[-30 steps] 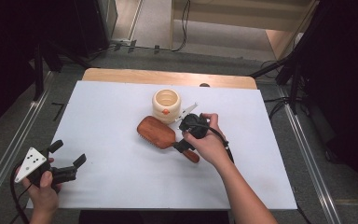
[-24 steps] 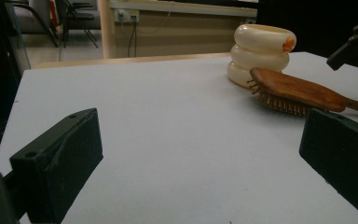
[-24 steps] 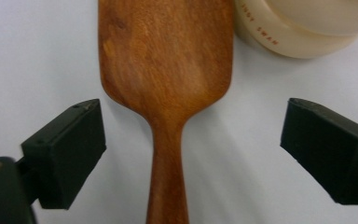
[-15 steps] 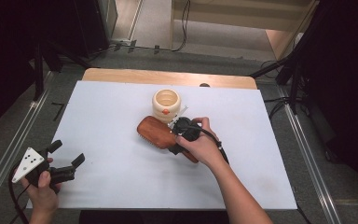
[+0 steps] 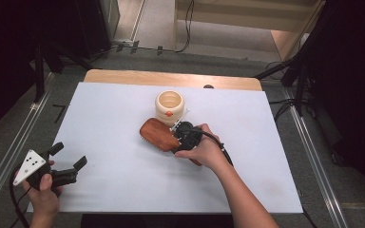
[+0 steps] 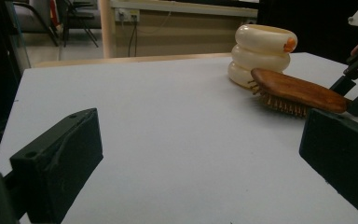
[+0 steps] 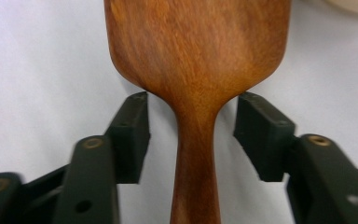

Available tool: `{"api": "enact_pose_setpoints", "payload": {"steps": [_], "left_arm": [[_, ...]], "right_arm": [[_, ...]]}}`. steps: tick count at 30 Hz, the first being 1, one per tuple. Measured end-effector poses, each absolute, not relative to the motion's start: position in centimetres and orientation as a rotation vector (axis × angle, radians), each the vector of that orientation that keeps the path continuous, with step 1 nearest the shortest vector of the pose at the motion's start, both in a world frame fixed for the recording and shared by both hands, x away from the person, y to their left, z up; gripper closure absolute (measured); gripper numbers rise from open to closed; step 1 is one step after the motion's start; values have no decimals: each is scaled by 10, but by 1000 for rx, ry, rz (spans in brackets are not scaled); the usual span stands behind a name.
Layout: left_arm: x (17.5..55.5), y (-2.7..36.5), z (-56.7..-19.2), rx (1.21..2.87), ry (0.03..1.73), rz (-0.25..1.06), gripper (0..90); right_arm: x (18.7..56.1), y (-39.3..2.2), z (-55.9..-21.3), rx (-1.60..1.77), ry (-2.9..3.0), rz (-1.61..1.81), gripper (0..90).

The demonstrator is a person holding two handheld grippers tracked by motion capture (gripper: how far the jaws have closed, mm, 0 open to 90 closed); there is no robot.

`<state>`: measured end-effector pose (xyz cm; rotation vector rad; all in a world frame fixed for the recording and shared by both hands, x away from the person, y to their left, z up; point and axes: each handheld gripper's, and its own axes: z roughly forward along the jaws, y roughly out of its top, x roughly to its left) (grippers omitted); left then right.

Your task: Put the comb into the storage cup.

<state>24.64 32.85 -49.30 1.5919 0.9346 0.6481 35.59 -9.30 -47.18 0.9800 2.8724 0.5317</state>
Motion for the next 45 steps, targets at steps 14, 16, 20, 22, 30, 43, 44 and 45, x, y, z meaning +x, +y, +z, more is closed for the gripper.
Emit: {"api": "enact_pose_setpoints", "payload": {"steps": [14, 16, 20, 22, 30, 43, 44, 45], "left_arm": [[247, 328, -493, 1592, 932, 646, 0], [247, 328, -493, 1592, 932, 646, 0], [246, 329, -493, 1591, 934, 645, 0], [247, 328, -493, 1592, 932, 645, 0], [247, 328, -493, 1592, 932, 646, 0], [247, 328, -493, 1596, 929, 649, 0], [247, 328, -493, 1596, 929, 649, 0], [247, 328, -493, 1596, 929, 649, 0]], "right_arm": [[361, -88, -480, 1027, 2886, 452, 575], [360, -87, -479, 1001, 2873, 426, 636], [359, -89, -480, 987, 2869, 448, 679], [357, -90, -480, 962, 2871, 463, 691], [349, -96, -483, 934, 2812, 562, 697], [340, -104, -486, 915, 2760, 747, 697], [339, -105, -486, 909, 2756, 757, 697], [338, -106, -485, 909, 2747, 769, 697]]}}
